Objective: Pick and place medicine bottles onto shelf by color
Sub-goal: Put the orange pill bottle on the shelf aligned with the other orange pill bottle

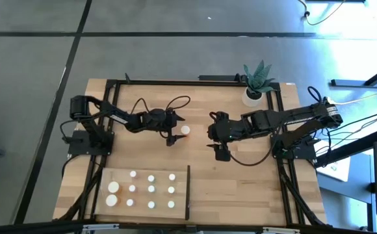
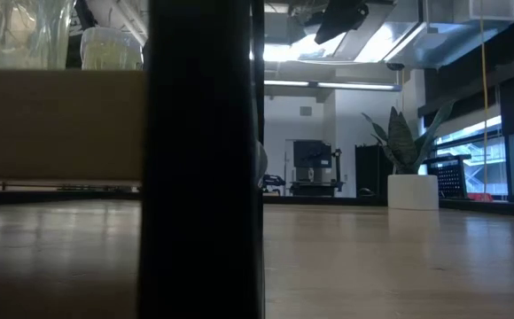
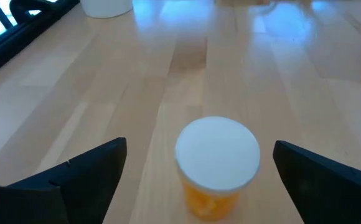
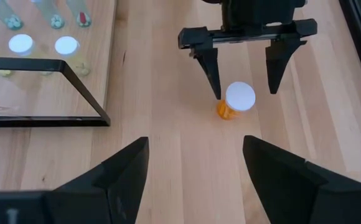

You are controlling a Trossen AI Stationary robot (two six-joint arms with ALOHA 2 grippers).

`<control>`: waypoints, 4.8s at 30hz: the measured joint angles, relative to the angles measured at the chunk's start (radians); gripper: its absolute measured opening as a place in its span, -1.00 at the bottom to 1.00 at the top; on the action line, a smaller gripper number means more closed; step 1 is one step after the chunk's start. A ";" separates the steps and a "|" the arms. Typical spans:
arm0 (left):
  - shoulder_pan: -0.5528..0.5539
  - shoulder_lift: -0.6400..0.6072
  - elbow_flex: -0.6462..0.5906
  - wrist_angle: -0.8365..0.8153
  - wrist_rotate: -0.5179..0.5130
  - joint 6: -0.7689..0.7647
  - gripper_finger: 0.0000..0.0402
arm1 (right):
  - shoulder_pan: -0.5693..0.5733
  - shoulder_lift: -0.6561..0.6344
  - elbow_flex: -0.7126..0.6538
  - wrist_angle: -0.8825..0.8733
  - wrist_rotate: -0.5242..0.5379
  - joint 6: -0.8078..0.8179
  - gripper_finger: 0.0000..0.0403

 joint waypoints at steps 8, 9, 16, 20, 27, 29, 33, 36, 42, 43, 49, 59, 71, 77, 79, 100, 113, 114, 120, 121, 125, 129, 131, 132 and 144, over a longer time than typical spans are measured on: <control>-0.035 0.000 0.015 0.015 -0.043 0.037 0.99 | 0.000 0.000 0.000 0.003 0.000 -0.002 0.30; -0.041 0.000 0.016 0.015 -0.052 0.036 0.98 | 0.000 0.000 0.000 0.003 0.000 -0.001 0.30; -0.050 0.020 0.017 0.006 -0.085 0.026 0.98 | 0.000 0.000 0.000 0.003 0.000 0.000 0.30; -0.048 0.071 0.018 0.048 -0.086 0.023 0.99 | 0.000 0.000 0.000 0.006 0.000 0.000 0.30; -0.047 0.117 0.043 0.083 -0.086 0.000 0.98 | 0.000 0.000 0.001 0.011 0.000 0.000 0.30; -0.047 0.117 0.047 0.087 -0.086 -0.004 0.97 | 0.000 0.000 0.001 0.013 0.000 -0.002 0.30; -0.047 0.117 0.047 0.084 -0.086 -0.011 0.90 | 0.000 0.000 0.001 0.014 0.000 -0.001 0.30; -0.047 0.117 0.047 0.083 -0.086 -0.021 0.80 | 0.000 0.000 0.001 0.013 0.000 0.000 0.30; -0.047 0.117 0.047 0.083 -0.086 -0.037 0.54 | 0.000 0.000 0.001 0.014 0.000 0.000 0.30; -0.047 0.117 0.047 0.083 -0.086 -0.037 0.50 | 0.000 0.000 0.001 0.013 0.000 -0.001 0.30; -0.047 0.117 0.047 0.082 -0.086 -0.040 0.26 | 0.000 0.000 0.001 0.013 0.000 -0.002 0.30; -0.051 0.117 0.047 0.081 -0.074 -0.067 -0.02 | 0.000 0.000 0.001 0.013 0.000 -0.001 0.30; -0.054 0.007 0.045 -0.072 -0.058 -0.108 -0.02 | 0.000 0.000 0.001 0.014 0.000 -0.002 0.30; -0.073 -0.149 0.045 -0.243 -0.071 -0.124 -0.02 | 0.000 0.000 0.001 0.018 0.000 -0.001 0.30; -0.089 -0.208 0.045 -0.317 -0.102 -0.127 -0.02 | 0.000 0.000 0.001 0.020 0.000 0.000 0.30; -0.592 -0.772 0.045 -1.055 -0.697 -0.532 -0.02 | 0.000 0.000 0.000 0.020 0.000 0.000 0.30; -0.908 -0.932 0.045 -1.252 -0.816 -0.685 -0.02 | 0.000 0.000 0.000 0.020 0.000 -0.002 0.30; -0.929 -0.944 0.045 -1.261 -0.817 -0.684 -0.02 | 0.000 0.000 0.000 0.020 0.000 -0.001 0.30; -1.010 -1.005 0.045 -1.273 -0.819 -0.664 -0.02 | 0.000 0.000 0.000 0.020 0.000 0.000 0.30; -1.018 -1.010 0.045 -1.281 -0.818 -0.660 -0.02 | 0.000 0.000 0.000 0.020 0.000 0.000 0.30; -1.047 -1.022 0.045 -1.329 -0.780 -0.656 -0.02 | 0.000 0.000 0.000 0.020 0.000 -0.001 0.30; -1.067 -1.031 0.045 -1.363 -0.674 -0.634 -0.02 | 0.000 0.000 0.000 0.020 0.000 -0.002 0.30; -1.074 -1.032 0.045 -1.360 -0.630 -0.624 -0.02 | 0.000 0.000 0.000 0.020 0.000 0.000 0.30; -1.078 -1.034 0.045 -1.360 -0.609 -0.614 -0.02 | 0.000 0.000 0.000 0.020 0.000 0.000 0.30; -1.146 -1.069 0.045 -1.375 -0.471 -0.594 -0.02 | 0.000 0.000 0.000 0.020 0.000 -0.002 0.30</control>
